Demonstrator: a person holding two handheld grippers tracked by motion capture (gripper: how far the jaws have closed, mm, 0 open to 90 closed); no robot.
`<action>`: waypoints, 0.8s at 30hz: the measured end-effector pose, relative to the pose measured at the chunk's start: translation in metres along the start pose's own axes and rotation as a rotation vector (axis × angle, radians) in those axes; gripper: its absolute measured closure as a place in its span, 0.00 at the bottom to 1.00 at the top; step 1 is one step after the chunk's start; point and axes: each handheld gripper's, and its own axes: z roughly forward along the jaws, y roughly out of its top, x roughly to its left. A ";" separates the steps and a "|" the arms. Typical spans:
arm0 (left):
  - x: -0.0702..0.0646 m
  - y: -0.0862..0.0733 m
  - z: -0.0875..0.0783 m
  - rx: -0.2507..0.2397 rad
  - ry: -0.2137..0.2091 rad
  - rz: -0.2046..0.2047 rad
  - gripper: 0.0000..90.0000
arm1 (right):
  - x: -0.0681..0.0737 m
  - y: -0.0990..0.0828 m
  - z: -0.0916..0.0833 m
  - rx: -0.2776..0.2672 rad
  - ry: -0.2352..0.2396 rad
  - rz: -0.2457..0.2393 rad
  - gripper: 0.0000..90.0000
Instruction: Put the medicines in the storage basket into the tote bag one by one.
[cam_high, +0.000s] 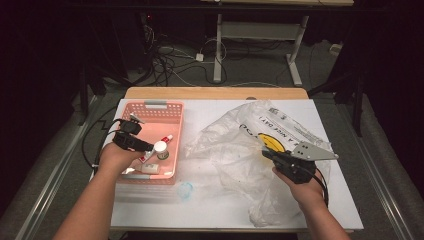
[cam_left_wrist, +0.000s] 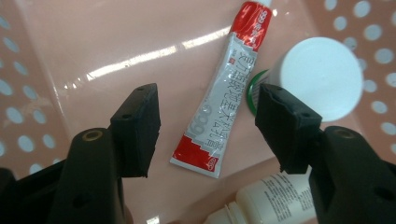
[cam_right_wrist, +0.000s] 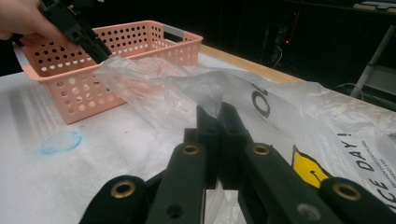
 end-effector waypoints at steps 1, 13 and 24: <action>0.000 0.002 0.004 0.021 0.001 0.007 0.43 | 0.000 0.000 0.000 -0.001 -0.001 0.004 1.00; -0.006 0.014 0.031 0.092 -0.027 0.075 0.58 | -0.003 -0.002 0.001 0.005 -0.001 0.006 1.00; -0.007 0.014 0.032 0.078 -0.001 0.104 0.72 | -0.002 -0.002 0.001 0.006 0.000 0.003 1.00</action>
